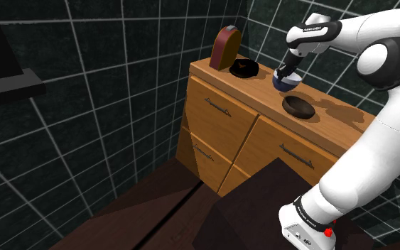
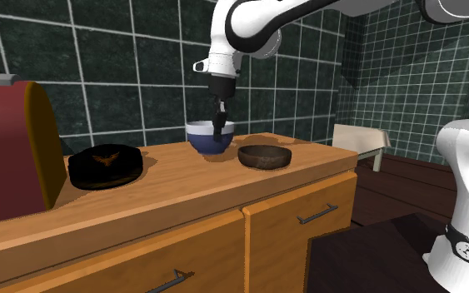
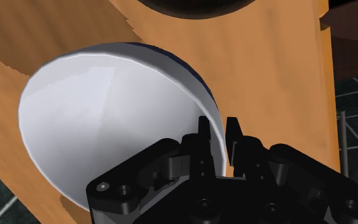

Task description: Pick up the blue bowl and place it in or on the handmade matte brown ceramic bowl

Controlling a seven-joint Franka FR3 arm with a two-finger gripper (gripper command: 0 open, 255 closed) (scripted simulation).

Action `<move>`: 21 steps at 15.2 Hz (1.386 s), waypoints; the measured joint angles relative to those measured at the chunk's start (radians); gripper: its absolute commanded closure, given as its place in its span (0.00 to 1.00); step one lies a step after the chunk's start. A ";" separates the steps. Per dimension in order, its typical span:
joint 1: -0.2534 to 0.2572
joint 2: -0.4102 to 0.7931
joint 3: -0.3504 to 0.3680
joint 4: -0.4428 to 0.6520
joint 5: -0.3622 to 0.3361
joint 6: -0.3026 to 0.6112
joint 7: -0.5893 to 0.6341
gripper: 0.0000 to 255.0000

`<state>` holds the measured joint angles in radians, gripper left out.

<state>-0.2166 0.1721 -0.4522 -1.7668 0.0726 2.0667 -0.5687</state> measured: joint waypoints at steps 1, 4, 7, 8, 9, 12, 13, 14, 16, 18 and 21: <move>0.000 0.002 0.000 0.015 0.000 -0.014 0.002 1.00; 0.001 -0.007 -0.001 0.042 -0.005 -0.049 0.004 1.00; -0.001 -0.010 -0.003 0.079 -0.006 -0.088 0.003 1.00; -0.001 -0.010 -0.002 0.092 -0.007 -0.101 0.005 1.00; -0.001 -0.010 -0.003 0.107 -0.008 -0.116 0.005 1.00; -0.001 -0.013 -0.003 0.144 -0.010 -0.156 0.007 1.00; -0.001 -0.015 -0.004 0.153 -0.011 -0.167 0.008 1.00; -0.002 -0.013 -0.004 0.172 -0.010 -0.183 0.008 1.00; 0.006 -0.067 -0.005 0.126 -0.034 -0.186 0.016 1.00; 0.015 -0.151 -0.005 0.044 -0.074 -0.180 0.030 1.00; 0.020 -0.285 0.003 -0.083 -0.137 -0.175 0.057 1.00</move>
<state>-0.1966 -0.1132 -0.4490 -1.8494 -0.0646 1.8914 -0.5113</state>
